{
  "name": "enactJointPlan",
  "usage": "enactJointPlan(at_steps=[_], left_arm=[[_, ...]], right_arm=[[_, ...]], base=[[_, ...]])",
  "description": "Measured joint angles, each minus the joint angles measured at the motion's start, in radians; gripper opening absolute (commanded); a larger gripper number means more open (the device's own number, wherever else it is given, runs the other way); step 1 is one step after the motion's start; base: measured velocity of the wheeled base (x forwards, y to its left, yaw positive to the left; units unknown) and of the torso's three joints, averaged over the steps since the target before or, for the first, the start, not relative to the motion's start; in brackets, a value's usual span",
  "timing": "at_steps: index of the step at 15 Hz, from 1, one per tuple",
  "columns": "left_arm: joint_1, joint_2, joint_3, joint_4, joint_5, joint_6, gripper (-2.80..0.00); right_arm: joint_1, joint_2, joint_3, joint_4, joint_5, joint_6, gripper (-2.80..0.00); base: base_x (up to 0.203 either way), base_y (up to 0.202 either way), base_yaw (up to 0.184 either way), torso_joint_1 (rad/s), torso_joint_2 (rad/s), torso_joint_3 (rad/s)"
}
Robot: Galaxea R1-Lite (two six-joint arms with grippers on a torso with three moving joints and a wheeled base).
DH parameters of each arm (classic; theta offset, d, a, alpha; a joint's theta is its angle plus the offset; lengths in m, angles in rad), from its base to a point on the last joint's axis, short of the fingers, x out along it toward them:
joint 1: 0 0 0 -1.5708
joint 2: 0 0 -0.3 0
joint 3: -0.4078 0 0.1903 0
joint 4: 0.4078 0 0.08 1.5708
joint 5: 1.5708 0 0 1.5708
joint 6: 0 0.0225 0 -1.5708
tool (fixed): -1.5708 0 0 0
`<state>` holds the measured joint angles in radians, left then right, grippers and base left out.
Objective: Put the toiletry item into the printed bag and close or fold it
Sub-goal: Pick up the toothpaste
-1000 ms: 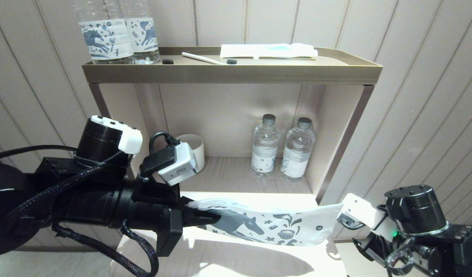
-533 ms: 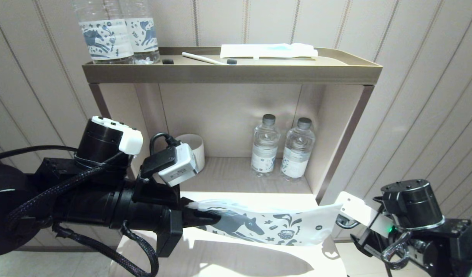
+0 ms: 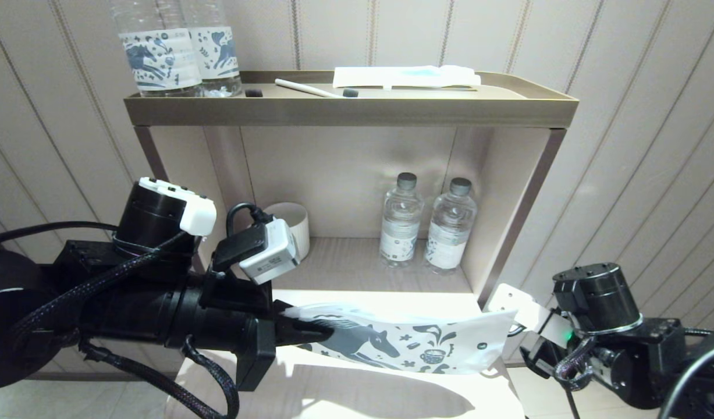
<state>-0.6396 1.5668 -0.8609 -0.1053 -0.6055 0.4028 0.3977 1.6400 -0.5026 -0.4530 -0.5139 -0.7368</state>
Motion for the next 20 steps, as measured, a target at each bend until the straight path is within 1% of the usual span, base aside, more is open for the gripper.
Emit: enactJointPlan(at_steps=[5,10,16,20], left_arm=[[0.000,0.000,0.028,-0.073,0.000,0.001,-2.80],[0.000,0.001,0.033,-0.074,0.000,0.002,-2.80],[0.000,0.008,0.033,-0.074,0.000,0.003,-2.80],[0.000,0.020,0.034,-0.074,0.001,0.004,-2.80]], right_arm=[[0.029,0.032,-0.017,0.000,-0.047,-0.052,0.00],[0.033,0.071,-0.053,0.002,-0.054,-0.075,0.00],[0.028,0.128,-0.093,0.005,-0.055,-0.077,0.00],[0.021,0.167,-0.144,0.007,-0.055,-0.078,0.00]], base=[[0.000,0.000,0.000,0.000,0.00,0.000],[0.000,0.000,0.000,0.000,0.00,0.000],[0.000,0.000,0.000,0.000,0.00,0.000],[0.000,0.000,0.000,0.000,0.00,0.000]])
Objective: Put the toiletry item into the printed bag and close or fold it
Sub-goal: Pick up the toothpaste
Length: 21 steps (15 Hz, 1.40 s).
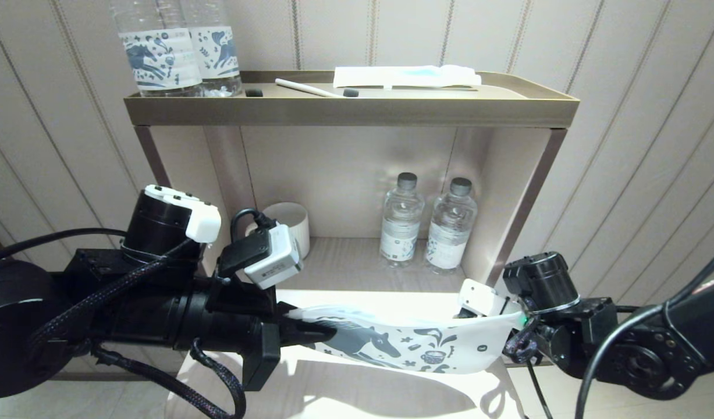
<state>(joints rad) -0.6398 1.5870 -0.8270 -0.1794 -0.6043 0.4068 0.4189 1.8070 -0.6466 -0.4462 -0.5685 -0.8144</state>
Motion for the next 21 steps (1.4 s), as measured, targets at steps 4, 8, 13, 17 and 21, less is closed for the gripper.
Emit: enactJointPlan(at_steps=[4,8,13,17,21], left_arm=[[-0.001,0.007,-0.001,0.000,0.000,0.000,-2.80],[0.000,0.009,-0.002,0.000,0.000,0.000,-2.80],[-0.001,0.013,-0.002,-0.001,0.004,0.000,-2.80],[0.000,0.014,0.001,-0.032,0.005,0.000,-2.80],[0.000,0.015,0.004,-0.037,0.004,0.000,-2.80]], right_arm=[[-0.004,0.013,-0.023,0.029,0.000,0.000,0.00],[-0.013,0.016,-0.030,0.030,0.000,0.000,-1.68],[-0.019,0.023,-0.049,0.044,0.001,0.009,-2.80],[-0.008,0.048,-0.055,0.037,0.001,0.017,-2.80],[-0.006,0.052,-0.062,0.038,0.001,0.018,-2.80]], base=[[0.000,0.000,0.000,0.000,0.00,0.000],[0.000,0.000,0.000,0.000,0.00,0.000],[0.000,0.000,0.000,0.000,0.00,0.000],[0.000,0.000,0.000,0.000,0.00,0.000],[0.000,0.000,0.000,0.000,0.00,0.000]])
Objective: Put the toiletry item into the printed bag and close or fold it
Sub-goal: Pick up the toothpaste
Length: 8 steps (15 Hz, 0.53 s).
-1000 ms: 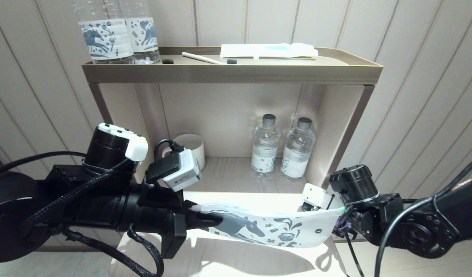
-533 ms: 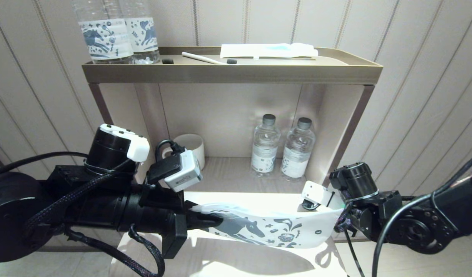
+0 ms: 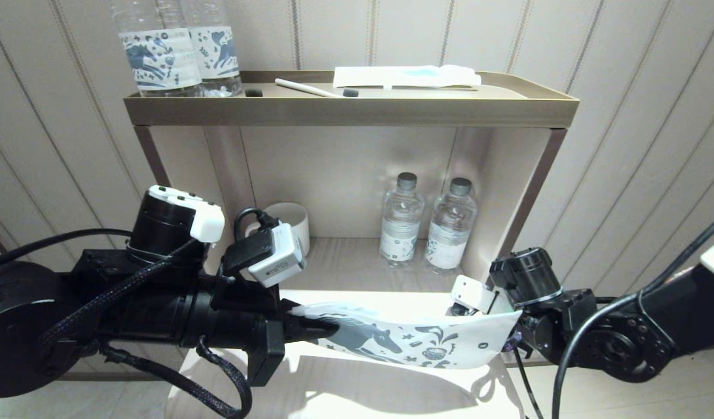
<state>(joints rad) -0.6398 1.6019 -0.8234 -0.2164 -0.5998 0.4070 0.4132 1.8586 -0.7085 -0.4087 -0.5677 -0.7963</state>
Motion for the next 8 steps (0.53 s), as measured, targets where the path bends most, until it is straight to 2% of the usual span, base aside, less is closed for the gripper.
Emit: enactJointPlan(at_steps=[5,6,8], left_arm=[[0.000,-0.001,0.001,0.001,-0.003,-0.007,-2.80],[0.000,-0.003,0.001,0.000,-0.004,-0.010,-2.80],[-0.001,-0.013,0.001,0.001,-0.004,-0.011,-2.80]], right_arm=[[0.000,-0.054,-0.001,0.000,0.000,0.024,-2.80],[0.000,-0.075,-0.007,-0.001,0.001,0.043,-2.80],[0.011,-0.111,-0.039,-0.003,0.003,0.132,-2.80]], base=[[0.000,0.000,0.000,0.000,0.00,0.000],[0.000,0.000,0.000,0.000,0.00,0.000],[0.000,0.000,0.000,0.000,0.00,0.000]])
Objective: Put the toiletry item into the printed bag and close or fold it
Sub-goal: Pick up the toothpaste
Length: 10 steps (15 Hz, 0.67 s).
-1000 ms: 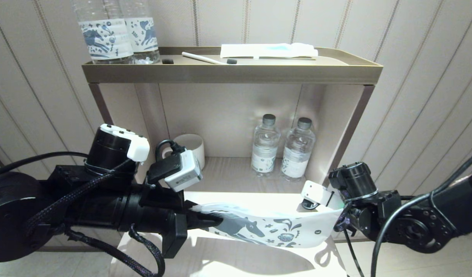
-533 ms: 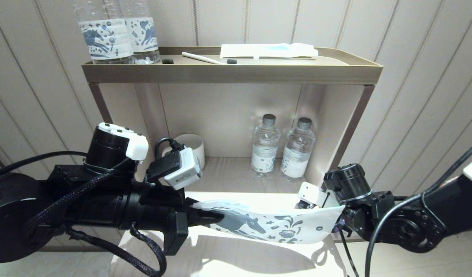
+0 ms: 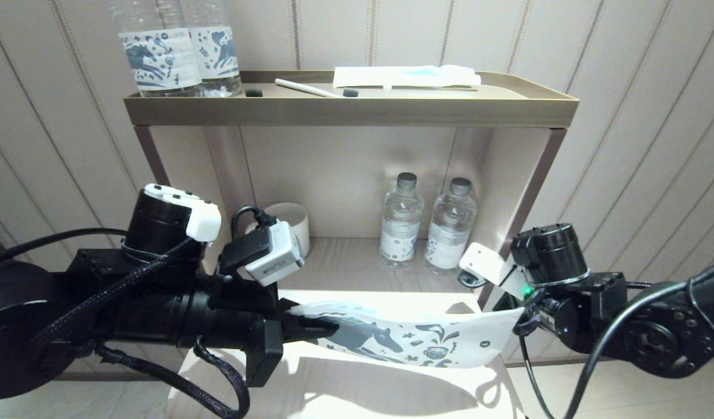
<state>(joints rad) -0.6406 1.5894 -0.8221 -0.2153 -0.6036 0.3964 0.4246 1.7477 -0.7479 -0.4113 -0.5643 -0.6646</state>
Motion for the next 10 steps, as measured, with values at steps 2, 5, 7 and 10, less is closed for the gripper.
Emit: enactJointPlan(at_steps=[2,5,7,10], left_arm=[[0.000,-0.010,0.000,0.000,0.001,-0.002,-2.80],[0.000,-0.020,-0.004,0.000,0.004,-0.005,-2.80],[0.004,-0.027,-0.013,-0.001,0.007,-0.026,-2.80],[0.043,-0.045,-0.038,-0.002,0.007,-0.047,-2.80]], right_arm=[[0.026,-0.014,-0.025,0.004,-0.003,0.134,-2.80],[0.066,-0.003,-0.030,0.011,-0.010,0.319,-2.80],[0.088,0.013,-0.046,0.017,-0.010,0.399,-2.80],[0.136,0.048,-0.078,0.023,-0.015,0.439,-2.80]], base=[[0.000,0.000,0.000,0.000,0.00,0.000],[0.000,0.000,0.000,0.000,0.00,0.000],[0.000,0.000,0.000,0.000,0.00,0.000],[0.000,0.000,0.000,0.000,0.00,0.000]])
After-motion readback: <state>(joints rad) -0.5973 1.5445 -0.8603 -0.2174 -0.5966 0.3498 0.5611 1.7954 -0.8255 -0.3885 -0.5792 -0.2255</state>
